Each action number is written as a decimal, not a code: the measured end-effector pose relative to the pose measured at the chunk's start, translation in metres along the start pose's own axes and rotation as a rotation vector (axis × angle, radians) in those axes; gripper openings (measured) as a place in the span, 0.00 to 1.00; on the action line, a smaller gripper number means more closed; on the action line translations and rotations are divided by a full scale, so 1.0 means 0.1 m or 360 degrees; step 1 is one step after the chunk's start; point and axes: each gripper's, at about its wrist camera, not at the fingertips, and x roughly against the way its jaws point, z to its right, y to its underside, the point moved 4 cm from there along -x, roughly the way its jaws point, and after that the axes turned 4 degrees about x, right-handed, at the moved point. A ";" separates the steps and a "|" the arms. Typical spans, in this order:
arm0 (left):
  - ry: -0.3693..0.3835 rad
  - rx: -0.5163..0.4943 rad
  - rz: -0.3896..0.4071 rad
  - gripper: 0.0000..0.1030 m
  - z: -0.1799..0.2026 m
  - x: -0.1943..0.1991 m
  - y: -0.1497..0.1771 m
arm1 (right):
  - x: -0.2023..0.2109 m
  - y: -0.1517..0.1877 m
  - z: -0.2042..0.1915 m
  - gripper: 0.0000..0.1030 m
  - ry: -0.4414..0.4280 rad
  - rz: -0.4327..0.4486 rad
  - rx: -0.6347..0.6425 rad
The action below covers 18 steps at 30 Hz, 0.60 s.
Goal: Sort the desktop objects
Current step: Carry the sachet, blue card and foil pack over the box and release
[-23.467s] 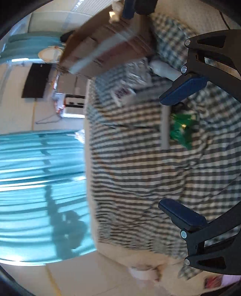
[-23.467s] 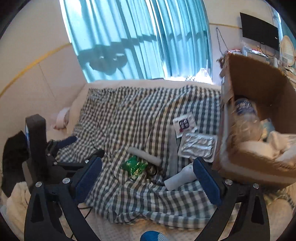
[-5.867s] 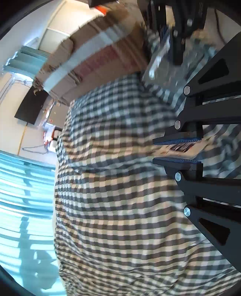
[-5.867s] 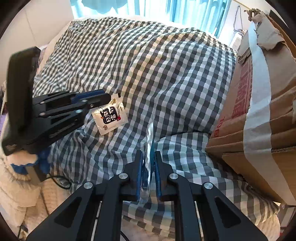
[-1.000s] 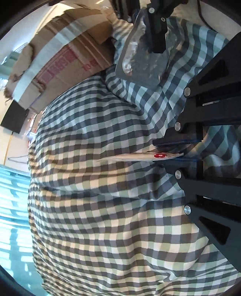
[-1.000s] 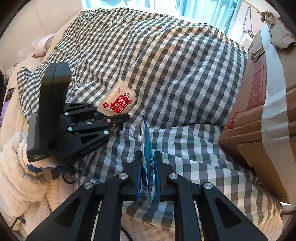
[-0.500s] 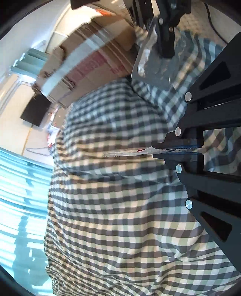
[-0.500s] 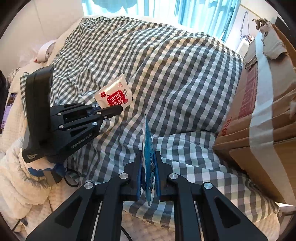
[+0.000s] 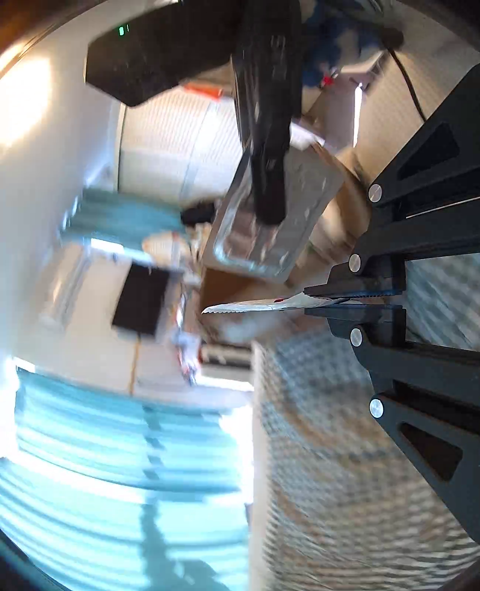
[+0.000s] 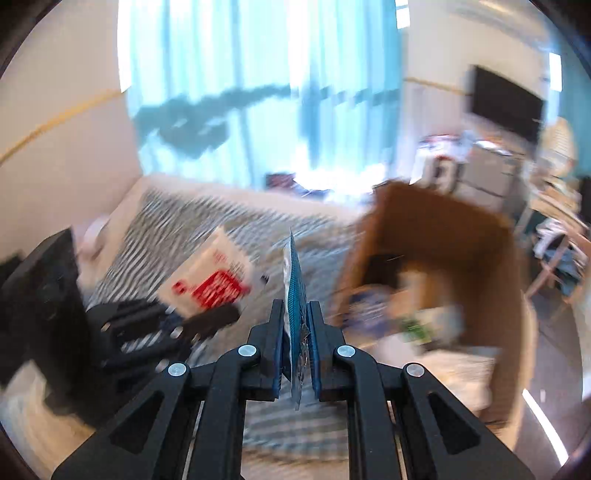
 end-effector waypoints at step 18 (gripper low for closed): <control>-0.0505 -0.0095 -0.0069 1.00 0.75 -0.88 -0.22 | 0.20 0.38 1.13 0.91 0.0562 0.0067 -0.0143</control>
